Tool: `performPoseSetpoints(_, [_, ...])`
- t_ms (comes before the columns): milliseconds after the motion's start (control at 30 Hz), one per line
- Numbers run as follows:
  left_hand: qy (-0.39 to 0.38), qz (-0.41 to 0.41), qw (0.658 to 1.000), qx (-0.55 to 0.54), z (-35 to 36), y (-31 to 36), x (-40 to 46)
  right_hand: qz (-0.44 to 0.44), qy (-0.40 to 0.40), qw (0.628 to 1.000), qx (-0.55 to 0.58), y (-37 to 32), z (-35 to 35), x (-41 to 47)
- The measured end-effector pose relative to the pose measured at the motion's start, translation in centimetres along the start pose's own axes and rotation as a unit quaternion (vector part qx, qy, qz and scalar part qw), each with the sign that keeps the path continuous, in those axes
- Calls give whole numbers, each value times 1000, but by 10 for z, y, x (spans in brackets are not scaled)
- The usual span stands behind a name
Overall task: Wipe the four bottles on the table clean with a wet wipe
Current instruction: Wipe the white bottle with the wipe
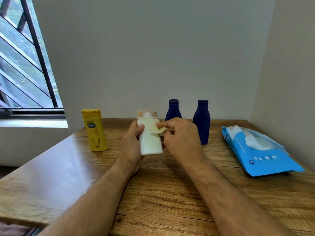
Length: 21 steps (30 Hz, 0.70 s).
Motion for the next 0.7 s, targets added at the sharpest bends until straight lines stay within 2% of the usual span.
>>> performPoseSetpoints(200, [-33,-8,997,66,1,0,-4,8,37,999,14,-3,-10,-1])
performPoseSetpoints(400, [5,46,993,112,-4,6,0,-19,-110,994,-4,-4,3,-3])
performPoseSetpoints(467, [41,25,997,58,-5,4,1,-32,-133,990,-18,-5,6,-5])
performPoseSetpoints(567, [120,-64,988,-79,-9,0,4,-21,-133,991,-20,-5,7,-5])
performPoseSetpoints(700, [172,-93,974,-115,-14,-1,6,-1,-163,987,-2,-3,7,-4])
Point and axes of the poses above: each hand's wrist, its own x-axis towards the middle knuckle, its own z-axis out of the palm, y = z × x, the point moved 4 cm from there along x, towards the middle knuckle, and after that the axes turned 13 degrees about z, right-handed, at the moved point
